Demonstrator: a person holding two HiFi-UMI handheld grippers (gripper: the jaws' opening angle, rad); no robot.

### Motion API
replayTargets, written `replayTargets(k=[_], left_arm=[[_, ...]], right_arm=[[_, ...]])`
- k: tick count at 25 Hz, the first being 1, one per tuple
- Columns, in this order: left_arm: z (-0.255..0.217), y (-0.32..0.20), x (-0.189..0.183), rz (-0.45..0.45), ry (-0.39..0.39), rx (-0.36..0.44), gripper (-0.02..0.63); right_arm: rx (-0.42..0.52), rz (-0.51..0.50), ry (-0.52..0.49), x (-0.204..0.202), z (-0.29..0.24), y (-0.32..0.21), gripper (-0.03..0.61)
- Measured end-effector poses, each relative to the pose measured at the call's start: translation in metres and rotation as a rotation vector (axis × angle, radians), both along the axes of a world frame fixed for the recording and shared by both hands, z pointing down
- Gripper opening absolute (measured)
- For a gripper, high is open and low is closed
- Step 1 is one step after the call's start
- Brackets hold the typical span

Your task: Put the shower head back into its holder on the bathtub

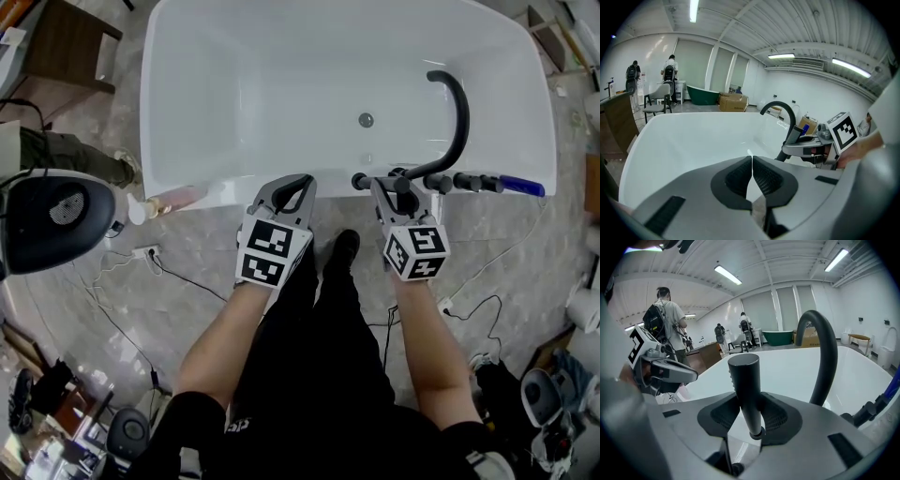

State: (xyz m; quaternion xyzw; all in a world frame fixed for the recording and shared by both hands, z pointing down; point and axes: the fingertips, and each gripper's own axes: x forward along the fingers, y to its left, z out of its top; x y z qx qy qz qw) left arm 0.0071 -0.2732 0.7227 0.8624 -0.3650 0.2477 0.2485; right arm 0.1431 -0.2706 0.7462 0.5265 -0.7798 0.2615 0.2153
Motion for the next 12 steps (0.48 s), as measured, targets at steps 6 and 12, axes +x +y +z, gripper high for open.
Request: replayTargets(k=[6, 12], left_arm=[[0.004, -0.002, 0.000, 0.001, -0.009, -0.018, 0.020], [-0.007, -0.009, 0.000, -0.005, -0.007, -0.011, 0.020]], right_arm=[[-0.038, -0.005, 0.015, -0.002, 0.022, -0.003, 0.150], [-0.076, -0.016, 0.042, -0.005, 0.036, -0.002, 0.152]])
